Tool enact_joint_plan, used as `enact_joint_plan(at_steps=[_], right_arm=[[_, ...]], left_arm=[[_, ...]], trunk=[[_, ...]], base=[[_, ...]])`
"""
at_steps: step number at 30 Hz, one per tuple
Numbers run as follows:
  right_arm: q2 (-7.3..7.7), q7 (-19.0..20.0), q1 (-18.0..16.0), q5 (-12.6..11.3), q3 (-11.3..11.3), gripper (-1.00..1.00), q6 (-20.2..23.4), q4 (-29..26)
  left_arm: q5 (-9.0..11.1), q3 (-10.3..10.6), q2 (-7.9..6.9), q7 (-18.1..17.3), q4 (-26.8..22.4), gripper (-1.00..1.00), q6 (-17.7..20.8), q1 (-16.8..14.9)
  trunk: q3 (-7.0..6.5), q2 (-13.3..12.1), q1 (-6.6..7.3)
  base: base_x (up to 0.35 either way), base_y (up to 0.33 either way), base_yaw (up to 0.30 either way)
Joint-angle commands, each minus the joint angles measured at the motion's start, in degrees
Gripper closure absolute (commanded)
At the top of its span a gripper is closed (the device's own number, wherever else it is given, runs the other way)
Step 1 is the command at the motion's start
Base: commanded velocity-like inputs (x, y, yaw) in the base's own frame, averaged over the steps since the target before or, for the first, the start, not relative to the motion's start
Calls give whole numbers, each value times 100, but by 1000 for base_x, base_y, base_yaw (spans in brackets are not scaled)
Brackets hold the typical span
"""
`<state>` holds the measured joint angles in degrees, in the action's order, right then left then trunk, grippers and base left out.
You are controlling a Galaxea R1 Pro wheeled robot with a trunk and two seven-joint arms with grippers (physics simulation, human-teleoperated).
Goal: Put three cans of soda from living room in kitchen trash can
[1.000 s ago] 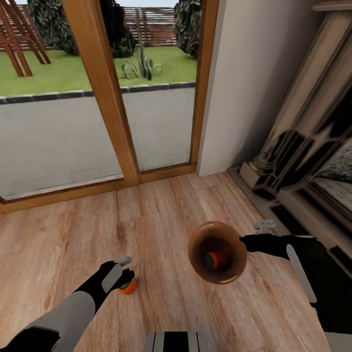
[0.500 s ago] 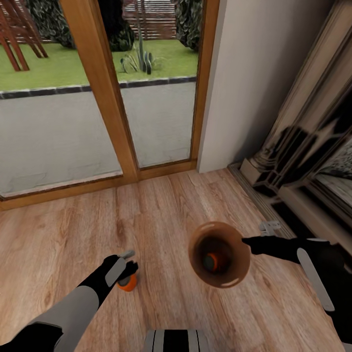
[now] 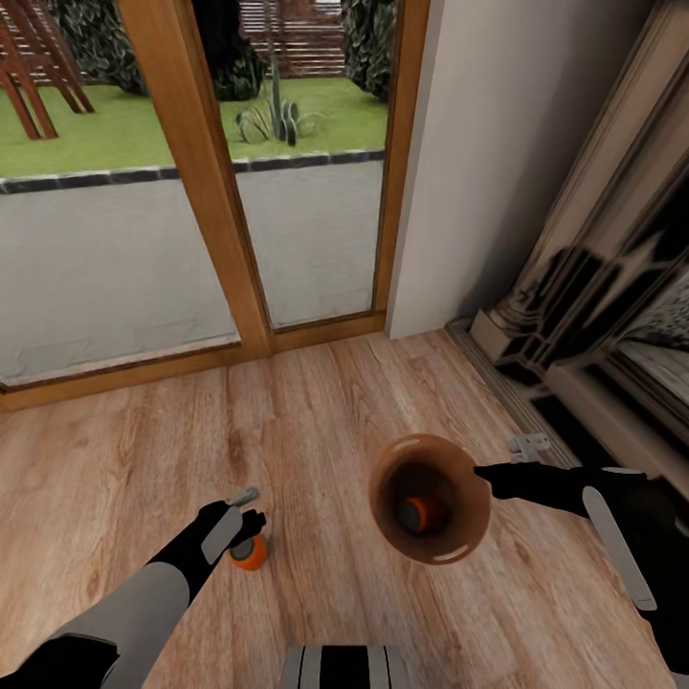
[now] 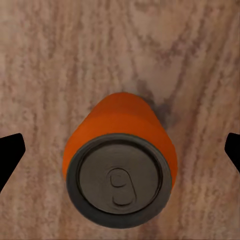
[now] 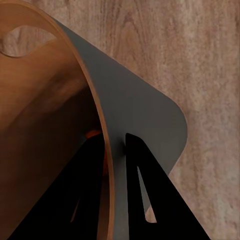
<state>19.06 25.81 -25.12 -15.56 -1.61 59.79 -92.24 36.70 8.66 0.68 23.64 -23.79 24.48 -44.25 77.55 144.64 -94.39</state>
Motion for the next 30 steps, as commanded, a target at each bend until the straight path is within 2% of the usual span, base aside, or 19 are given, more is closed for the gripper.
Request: enact_joint_plan(at_steps=[1, 9, 14, 23, 24, 25, 27, 30], right_arm=[[0, 11, -2, -132, 2, 100, 21, -3], [1, 11, -2, -133, -7, 100, 21, -5], [1, 11, -2, -140, -15, 100, 21, -5], [4, 11, -6, -141, -18, 100, 21, -5], [3, 11, -6, -141, -19, 100, 21, -5], [2, 11, -6, -141, -21, 100, 21, -5], [7, 11, -6, -138, -22, 100, 21, -3], [9, 11, -9, -133, -24, 100, 21, -4]], left_arm=[[1, 1, 0, -2, 3, -100, -14, 1], [9, 8, 4, -57, 23, -100, -66, 17], [-5, 1, -16, -119, 50, -100, -100, 197], [-17, 6, -50, -130, 181, -100, -110, 250], [-19, 9, -47, -131, 184, 100, -110, 250], [-31, 10, -45, -131, 186, 100, -115, 250], [-196, 10, -36, -136, 189, 100, -132, 250], [-257, 9, -34, -207, 190, 100, -134, 251]], trunk=[[0, 0, 1], [0, 0, 1], [0, 0, 1], [0, 0, 1], [0, 0, 1], [0, 0, 1], [0, 0, 1], [0, 0, 1]], base=[[0, 0, 0], [0, 0, 0], [0, 0, 0], [0, 0, 0], [0, 0, 0], [0, 0, 0], [0, 0, 0], [0, 0, 0]])
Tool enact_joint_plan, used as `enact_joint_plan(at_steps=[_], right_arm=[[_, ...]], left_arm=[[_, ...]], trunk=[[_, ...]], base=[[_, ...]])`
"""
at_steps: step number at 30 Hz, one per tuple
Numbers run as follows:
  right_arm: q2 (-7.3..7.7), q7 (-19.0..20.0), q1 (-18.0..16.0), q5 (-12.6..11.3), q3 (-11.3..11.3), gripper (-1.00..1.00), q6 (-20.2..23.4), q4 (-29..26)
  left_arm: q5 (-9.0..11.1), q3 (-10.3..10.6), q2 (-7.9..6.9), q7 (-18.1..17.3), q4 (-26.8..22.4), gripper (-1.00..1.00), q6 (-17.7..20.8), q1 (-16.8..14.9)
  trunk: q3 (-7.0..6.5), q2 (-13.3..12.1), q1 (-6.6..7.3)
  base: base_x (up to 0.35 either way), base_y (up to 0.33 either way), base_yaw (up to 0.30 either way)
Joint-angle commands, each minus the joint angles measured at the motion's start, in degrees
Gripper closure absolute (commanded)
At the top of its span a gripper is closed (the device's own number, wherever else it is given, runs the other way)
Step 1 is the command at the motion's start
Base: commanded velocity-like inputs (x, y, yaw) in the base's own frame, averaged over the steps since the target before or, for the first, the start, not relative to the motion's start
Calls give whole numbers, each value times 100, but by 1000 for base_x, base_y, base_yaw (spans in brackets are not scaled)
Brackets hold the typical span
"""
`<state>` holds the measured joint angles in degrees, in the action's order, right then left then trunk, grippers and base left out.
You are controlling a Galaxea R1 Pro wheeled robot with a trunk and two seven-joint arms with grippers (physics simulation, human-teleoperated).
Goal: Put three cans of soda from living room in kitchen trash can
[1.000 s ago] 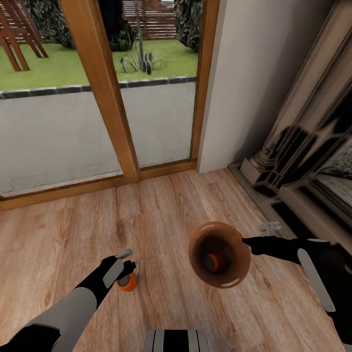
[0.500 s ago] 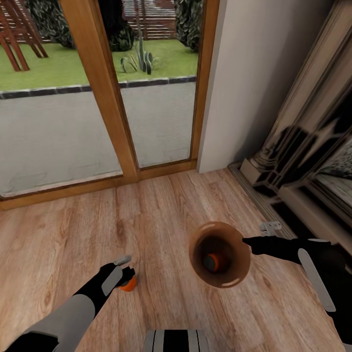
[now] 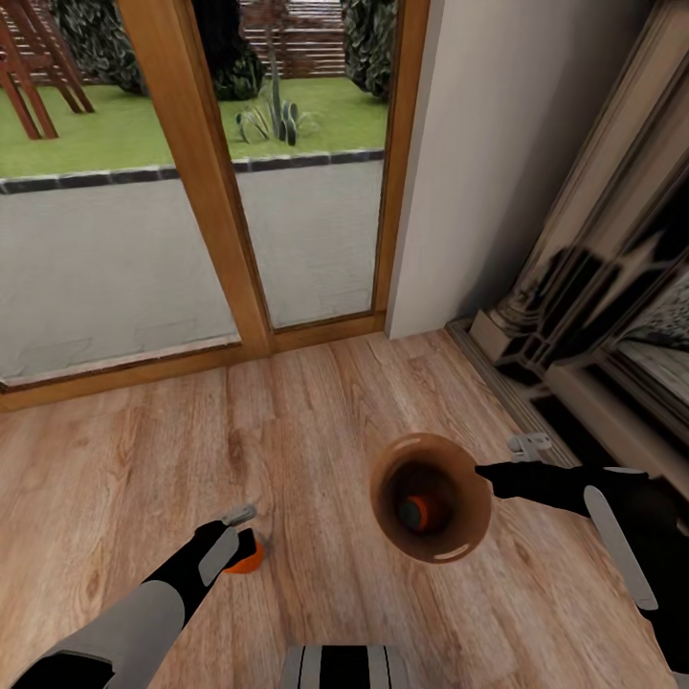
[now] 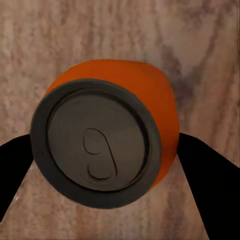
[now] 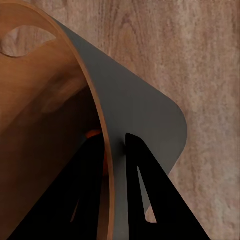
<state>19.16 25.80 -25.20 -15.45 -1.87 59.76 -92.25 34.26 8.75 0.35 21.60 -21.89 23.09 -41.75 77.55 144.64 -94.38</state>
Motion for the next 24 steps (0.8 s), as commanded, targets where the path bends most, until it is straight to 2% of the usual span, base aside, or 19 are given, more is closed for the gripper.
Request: enact_joint_plan(at_steps=[1, 6, 10, 14, 17, 20, 24], right_arm=[[0, 13, -2, -143, 3, 100, 24, -3], [0, 13, -3, -139, 2, 100, 24, -2], [-5, 13, -4, -134, 2, 100, 24, 4], [-8, 13, -3, -133, 2, 100, 24, 5], [-8, 13, -9, -129, 2, 100, 24, 20], [-9, 13, -11, -125, 2, 100, 24, 29], [-13, 13, -12, -121, 2, 100, 24, 46]], left_arm=[[-23, -2, 0, -34, 1, 100, 4, 0], [-28, -7, -1, -114, -16, 100, -3, 3], [-26, -18, -1, -360, -96, 100, -6, 35], [-21, -26, 0, -442, -125, 100, -6, 42], [-17, -30, 0, -442, -330, 100, 30, 106], [-20, -31, -5, -411, -843, 100, 89, 354], [-25, -38, -8, -396, -1096, 100, 112, 493]], trunk=[[0, 0, 0], [0, 0, 0], [0, 0, 0], [0, 0, 0], [0, 0, 0], [0, 0, 0], [-89, -5, 11]], base=[[0, 0, 0], [0, 0, 0], [0, 0, 0], [0, 0, 0], [0, 0, 0], [0, 0, 0], [0, 0, 0]])
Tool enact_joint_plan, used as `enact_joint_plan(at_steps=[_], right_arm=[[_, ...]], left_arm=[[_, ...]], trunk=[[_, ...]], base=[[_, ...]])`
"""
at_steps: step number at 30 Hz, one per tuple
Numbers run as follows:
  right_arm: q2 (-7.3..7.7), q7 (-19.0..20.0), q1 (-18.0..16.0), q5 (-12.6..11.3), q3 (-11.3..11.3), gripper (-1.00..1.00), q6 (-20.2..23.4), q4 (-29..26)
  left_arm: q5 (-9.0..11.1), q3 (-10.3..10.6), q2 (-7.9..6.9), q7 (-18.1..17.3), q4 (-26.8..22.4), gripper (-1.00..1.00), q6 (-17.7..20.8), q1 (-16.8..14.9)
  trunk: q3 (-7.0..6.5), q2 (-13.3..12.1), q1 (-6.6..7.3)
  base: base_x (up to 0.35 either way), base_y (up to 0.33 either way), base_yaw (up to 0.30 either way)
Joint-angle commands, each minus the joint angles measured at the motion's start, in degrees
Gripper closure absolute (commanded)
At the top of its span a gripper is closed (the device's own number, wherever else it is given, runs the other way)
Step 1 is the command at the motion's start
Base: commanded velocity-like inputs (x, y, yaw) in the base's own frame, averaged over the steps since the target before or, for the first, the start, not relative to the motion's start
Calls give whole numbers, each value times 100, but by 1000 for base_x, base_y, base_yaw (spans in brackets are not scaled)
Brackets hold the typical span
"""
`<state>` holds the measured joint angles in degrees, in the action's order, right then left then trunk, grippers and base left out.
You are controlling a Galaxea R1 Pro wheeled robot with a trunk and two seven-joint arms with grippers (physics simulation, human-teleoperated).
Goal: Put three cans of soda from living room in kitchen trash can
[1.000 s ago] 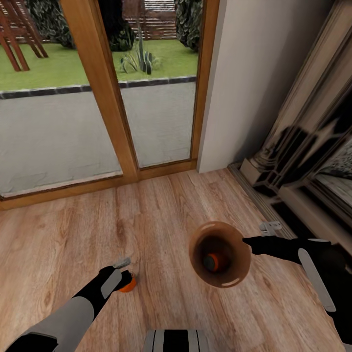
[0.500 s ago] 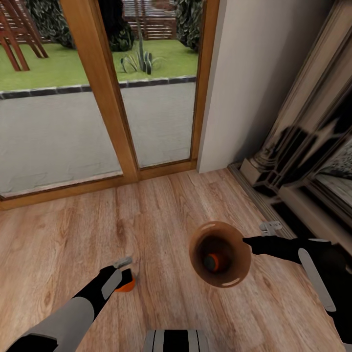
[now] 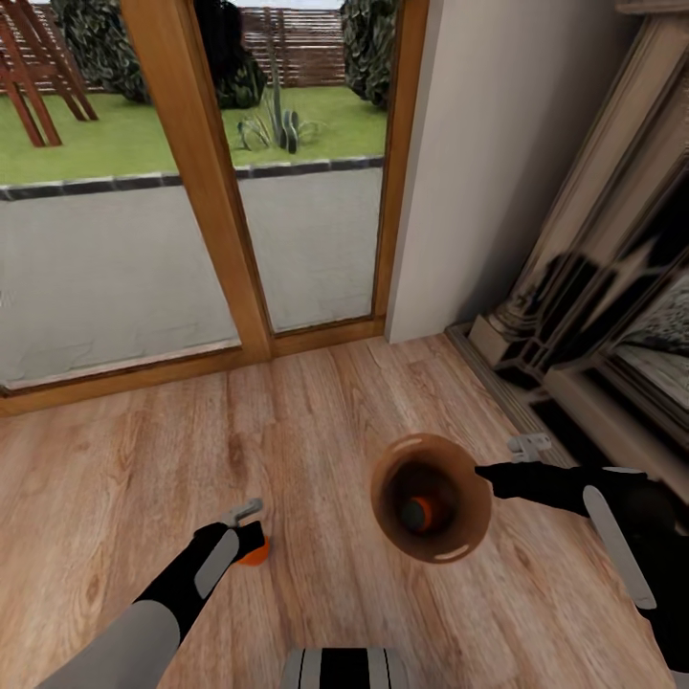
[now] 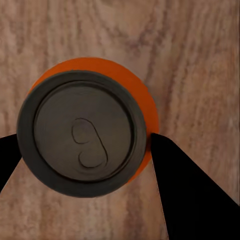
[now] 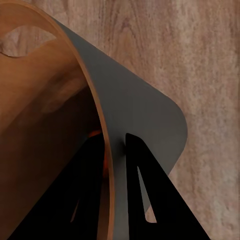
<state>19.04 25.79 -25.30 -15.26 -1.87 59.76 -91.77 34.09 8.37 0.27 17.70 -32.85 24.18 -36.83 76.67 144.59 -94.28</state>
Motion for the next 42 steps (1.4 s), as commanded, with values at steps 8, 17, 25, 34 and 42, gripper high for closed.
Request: enact_joint_plan(at_steps=[8, 17, 25, 34, 42], right_arm=[[-48, -23, -102, -129, 22, 100, 24, 587], [-103, -128, -163, -120, 57, 100, 24, 968], [-110, -285, -176, -121, 56, 100, 24, 1153], [-125, -327, -170, -113, 63, 100, 24, 1162], [-328, -795, -168, -117, 67, 100, 24, 1162]], left_arm=[[-10, -6, -5, 14, -1177, 100, 267, 402], [83, 149, 268, 564, -5609, 100, 1708, 1705], [583, 372, 455, -33, -5923, 100, 1862, 1741], [718, 760, 695, -208, -5934, 100, 1931, 1638], [721, 1388, 831, -207, -5935, 100, 1927, 1555]], trunk=[[-178, -11, 21], [-378, -23, 44], [-555, -34, 64], [-754, -46, 88], [-931, -56, 108]], base=[[0, 0, 0], [0, 0, 0], [0, 0, 0], [0, 0, 0], [0, 0, 0]])
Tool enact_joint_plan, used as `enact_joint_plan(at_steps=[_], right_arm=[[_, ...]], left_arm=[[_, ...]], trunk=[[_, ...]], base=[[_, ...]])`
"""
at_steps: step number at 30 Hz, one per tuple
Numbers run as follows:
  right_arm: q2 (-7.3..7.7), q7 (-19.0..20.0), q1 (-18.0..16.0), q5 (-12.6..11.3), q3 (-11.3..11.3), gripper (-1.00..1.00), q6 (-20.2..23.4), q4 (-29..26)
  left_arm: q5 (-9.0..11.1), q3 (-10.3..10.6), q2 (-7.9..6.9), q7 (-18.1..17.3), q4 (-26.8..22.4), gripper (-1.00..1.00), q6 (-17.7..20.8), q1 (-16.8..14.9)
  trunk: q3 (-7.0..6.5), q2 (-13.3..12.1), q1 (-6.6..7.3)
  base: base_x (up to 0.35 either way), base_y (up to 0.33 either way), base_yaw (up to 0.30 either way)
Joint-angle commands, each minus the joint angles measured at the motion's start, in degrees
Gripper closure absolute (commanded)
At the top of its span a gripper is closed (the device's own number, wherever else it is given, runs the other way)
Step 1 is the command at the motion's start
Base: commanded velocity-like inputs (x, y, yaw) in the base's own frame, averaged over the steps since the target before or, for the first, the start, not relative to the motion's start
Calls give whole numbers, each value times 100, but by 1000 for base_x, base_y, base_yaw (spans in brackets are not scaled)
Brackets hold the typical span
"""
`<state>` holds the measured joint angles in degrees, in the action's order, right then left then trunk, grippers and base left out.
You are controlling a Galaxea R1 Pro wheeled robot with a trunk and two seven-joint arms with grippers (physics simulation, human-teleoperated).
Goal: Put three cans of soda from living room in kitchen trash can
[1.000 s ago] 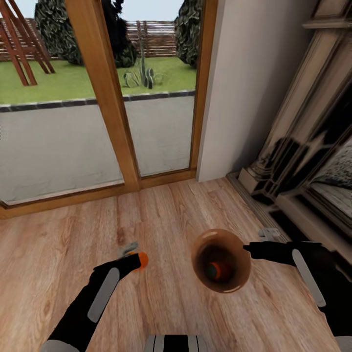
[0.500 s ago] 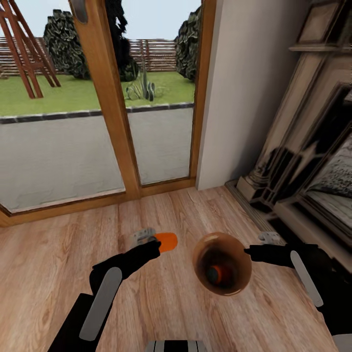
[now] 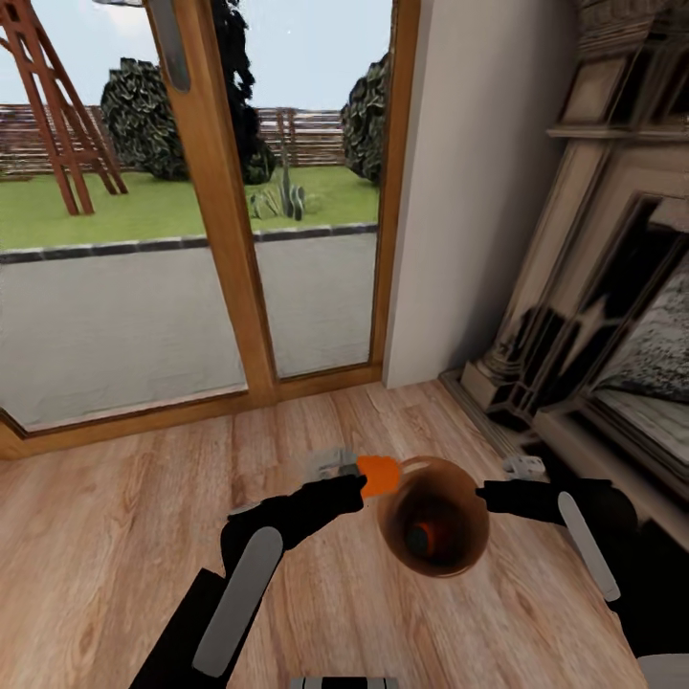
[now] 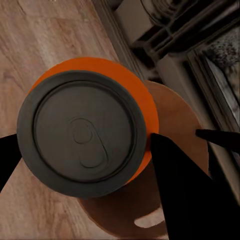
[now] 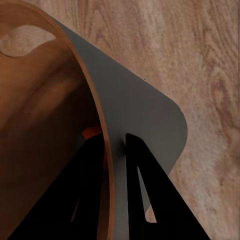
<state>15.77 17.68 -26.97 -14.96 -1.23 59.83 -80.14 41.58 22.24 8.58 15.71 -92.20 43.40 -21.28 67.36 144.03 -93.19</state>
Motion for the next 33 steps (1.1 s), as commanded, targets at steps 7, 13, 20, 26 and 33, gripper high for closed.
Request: enact_joint_plan(at_steps=[7, 13, 20, 26, 33], right_arm=[[-20, -9, -1, -148, 8, 100, 17, -2], [-21, 4, 23, -163, 30, 100, 17, -74], [-26, 22, 53, -187, 398, 100, 17, -121], [-238, 17, 75, -170, 486, 100, 17, -116], [-274, 16, 83, -166, 562, 100, 17, -119]], left_arm=[[-25, 443, 35, -8, 4, 100, 10, -63], [-40, 709, 40, 66, 235, 100, 19, -68], [-44, 778, 38, 64, 553, 100, 20, -69], [-52, 782, 27, 78, 585, 100, 18, -69], [-55, 774, 31, 40, 1435, 100, 11, -199]], trunk=[[-156, -10, 18], [-289, -18, 34], [-444, -27, 52], [-577, -35, 67], [-732, -44, 85]], base=[[0, 0, 0], [0, 0, 0], [0, 0, 0], [0, 0, 0], [0, 0, 0]])
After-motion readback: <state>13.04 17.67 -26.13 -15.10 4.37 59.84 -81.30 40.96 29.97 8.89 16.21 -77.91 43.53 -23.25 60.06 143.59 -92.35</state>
